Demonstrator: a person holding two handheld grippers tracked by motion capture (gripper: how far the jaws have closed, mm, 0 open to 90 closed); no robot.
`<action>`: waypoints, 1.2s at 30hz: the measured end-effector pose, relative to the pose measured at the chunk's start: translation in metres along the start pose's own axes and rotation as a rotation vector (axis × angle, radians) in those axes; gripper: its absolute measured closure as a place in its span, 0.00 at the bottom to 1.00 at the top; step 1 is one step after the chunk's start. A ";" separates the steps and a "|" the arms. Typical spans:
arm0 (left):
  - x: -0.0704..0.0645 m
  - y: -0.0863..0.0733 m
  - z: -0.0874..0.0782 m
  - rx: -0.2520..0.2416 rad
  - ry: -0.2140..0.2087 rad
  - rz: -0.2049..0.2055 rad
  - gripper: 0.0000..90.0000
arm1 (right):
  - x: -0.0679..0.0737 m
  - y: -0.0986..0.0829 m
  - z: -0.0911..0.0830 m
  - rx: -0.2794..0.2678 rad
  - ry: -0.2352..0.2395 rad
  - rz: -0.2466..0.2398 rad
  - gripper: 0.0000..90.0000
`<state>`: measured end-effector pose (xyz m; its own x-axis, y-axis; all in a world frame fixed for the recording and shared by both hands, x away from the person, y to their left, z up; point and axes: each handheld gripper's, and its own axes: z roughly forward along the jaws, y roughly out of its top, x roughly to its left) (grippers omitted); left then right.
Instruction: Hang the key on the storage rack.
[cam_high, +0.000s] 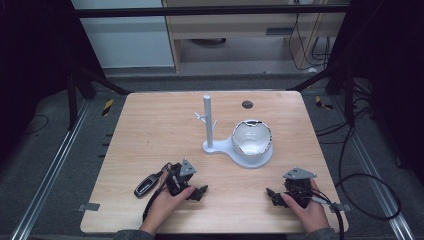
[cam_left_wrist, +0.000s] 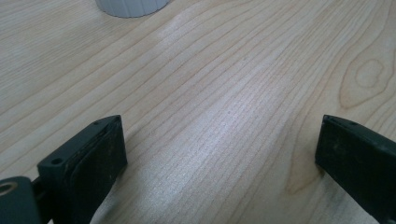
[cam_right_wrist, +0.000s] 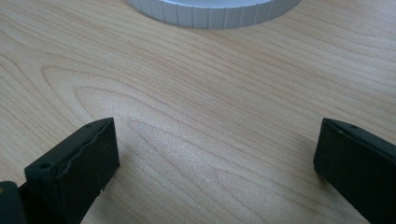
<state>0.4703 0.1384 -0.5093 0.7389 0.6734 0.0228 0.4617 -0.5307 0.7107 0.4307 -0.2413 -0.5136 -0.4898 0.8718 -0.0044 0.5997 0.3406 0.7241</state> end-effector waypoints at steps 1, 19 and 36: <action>0.000 0.000 0.000 0.000 0.000 0.000 0.01 | 0.000 0.000 0.000 0.000 0.000 0.000 0.00; 0.007 0.007 -0.003 0.059 -0.026 0.023 0.05 | 0.000 0.000 0.000 0.000 -0.003 0.000 0.00; 0.059 0.032 -0.042 0.325 0.083 -0.053 0.08 | 0.001 -0.001 -0.001 0.002 -0.003 0.004 0.00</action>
<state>0.5079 0.1823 -0.4560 0.6735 0.7368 0.0588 0.6404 -0.6214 0.4514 0.4292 -0.2407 -0.5136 -0.4858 0.8741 -0.0039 0.6030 0.3384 0.7224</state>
